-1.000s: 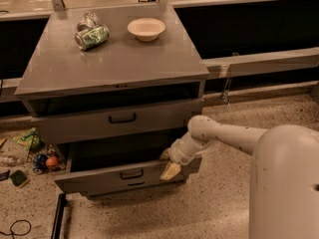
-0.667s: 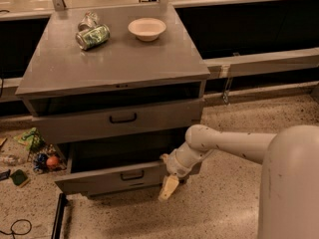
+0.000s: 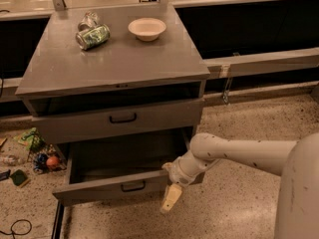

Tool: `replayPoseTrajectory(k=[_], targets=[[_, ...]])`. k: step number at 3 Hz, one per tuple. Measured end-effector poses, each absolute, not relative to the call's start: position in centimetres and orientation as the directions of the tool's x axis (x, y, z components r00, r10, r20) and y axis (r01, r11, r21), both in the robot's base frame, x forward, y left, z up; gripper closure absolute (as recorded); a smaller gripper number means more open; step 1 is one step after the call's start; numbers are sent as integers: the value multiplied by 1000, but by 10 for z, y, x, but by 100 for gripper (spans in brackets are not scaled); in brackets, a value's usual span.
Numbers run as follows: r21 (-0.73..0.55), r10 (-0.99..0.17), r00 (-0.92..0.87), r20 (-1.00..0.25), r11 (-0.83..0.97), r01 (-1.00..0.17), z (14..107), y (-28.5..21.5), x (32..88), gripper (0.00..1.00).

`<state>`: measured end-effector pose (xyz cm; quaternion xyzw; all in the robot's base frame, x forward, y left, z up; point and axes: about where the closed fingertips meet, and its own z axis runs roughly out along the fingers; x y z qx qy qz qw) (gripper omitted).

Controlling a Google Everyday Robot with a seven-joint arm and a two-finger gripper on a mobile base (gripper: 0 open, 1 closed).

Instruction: Open middle drawer

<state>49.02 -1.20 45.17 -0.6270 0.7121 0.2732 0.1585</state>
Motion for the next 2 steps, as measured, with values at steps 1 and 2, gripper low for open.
replayPoseTrajectory(k=[1,2], targets=[[120,-814,-99,-573,36,-992,459,-15,512,0],[-4,-826,25,-564,-28,-1000,465,-22,564,21]])
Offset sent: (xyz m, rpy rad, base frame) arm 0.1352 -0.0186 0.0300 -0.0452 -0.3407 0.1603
